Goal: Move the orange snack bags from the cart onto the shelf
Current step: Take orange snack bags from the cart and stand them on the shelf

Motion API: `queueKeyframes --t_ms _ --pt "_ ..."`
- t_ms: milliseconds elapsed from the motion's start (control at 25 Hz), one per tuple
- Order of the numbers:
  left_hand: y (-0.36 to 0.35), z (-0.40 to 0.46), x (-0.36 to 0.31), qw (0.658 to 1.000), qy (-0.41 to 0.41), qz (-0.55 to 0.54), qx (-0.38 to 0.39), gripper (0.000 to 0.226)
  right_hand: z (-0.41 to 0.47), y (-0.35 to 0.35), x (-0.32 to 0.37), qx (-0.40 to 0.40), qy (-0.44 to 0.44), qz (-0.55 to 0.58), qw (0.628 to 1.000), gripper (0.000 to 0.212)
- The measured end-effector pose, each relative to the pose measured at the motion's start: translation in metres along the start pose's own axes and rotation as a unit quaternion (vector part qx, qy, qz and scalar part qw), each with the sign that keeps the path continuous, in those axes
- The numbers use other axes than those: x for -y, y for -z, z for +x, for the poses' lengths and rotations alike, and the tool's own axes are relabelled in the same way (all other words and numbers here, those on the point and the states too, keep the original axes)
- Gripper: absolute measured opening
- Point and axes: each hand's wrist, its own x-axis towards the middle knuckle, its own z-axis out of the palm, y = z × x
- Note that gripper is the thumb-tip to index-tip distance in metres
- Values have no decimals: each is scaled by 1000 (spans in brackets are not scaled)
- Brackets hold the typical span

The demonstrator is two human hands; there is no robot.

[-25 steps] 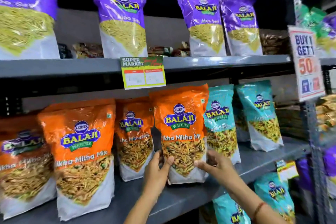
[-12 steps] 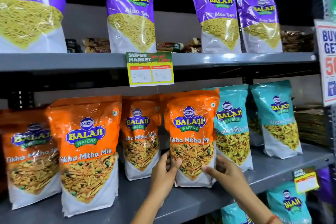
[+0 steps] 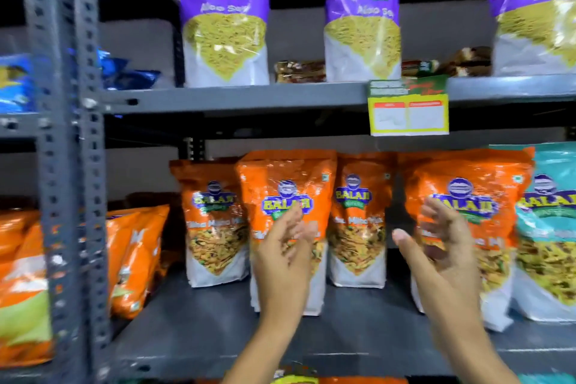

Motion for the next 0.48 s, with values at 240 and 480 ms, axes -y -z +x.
queueKeyframes --t_ms 240,480 --pt "136 70 38 977 12 50 -207 30 -73 -170 21 328 -49 47 942 56" --pt "178 84 138 918 317 151 -182 43 -95 -286 -30 273 -285 -9 919 60"
